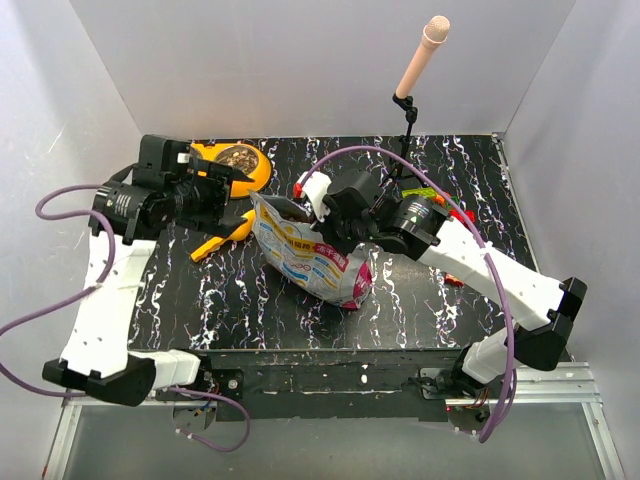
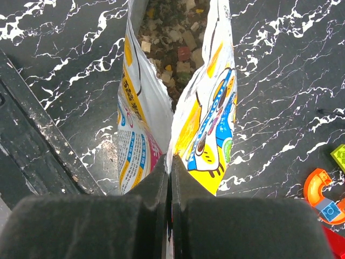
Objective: Serve the pet food
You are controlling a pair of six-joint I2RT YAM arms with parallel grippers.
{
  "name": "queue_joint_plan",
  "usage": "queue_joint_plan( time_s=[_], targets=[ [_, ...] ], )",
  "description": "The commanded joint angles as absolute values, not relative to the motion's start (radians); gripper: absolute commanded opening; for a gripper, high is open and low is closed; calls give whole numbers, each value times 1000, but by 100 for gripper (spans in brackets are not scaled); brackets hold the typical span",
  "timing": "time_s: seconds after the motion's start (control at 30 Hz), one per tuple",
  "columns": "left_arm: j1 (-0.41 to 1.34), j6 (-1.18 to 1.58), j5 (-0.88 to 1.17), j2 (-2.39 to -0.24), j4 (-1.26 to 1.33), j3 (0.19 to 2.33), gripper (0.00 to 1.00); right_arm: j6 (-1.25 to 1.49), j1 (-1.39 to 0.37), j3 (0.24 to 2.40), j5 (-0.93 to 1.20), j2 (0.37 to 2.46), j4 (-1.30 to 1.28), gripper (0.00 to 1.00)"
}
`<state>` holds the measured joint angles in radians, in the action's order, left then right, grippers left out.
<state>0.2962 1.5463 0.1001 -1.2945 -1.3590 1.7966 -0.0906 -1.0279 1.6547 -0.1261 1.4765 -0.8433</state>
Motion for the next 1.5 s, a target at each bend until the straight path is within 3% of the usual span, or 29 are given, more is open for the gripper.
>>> queue_joint_plan(
  time_s=[0.0,0.07,0.23,0.43,0.83,0.97,1.03,1.1,1.13,1.2,1.43,1.47],
  targets=[
    [371,1635,209,-1331,-1643,1818,82,-101,-1026,1672,-84,1410,-851,1],
    [464,1663,152,-1386,-1641,1862,98,-100,-1026,1677,-75,1411,-850,1],
    [618,1755,91,-1471,-1599,1864,98,-100,-1026,1703,-80,1413,-861,1],
    [664,1763,37,-1471,-1635,1849,96,-97,-1026,1713,-87,1407,-876,1],
    [670,1655,-143,-1396,-1554,1657,61,-104,-1026,1736,-100,1391,-928,1],
    [670,1644,-110,-1396,-1447,1608,36,-110,-1032,1738,-104,1399,-931,4],
    [669,1625,-118,-1402,-1425,1630,22,-115,-1043,1736,-121,1405,-928,24],
    [670,1609,-133,-1411,-1434,1669,16,-133,-1064,1720,-149,1405,-902,47],
    [670,1602,-138,-1416,-1437,1687,13,-146,-1078,1709,-172,1404,-881,53],
    [667,1601,-129,-1417,-1454,1712,3,-172,-1100,1697,-187,1408,-855,56],
    [621,1598,-61,-1394,-1425,1697,0,-250,-1150,1727,-201,1492,-788,53],
    [611,1594,-55,-1394,-1419,1700,5,-250,-1150,1735,-219,1511,-787,52]
  ],
)
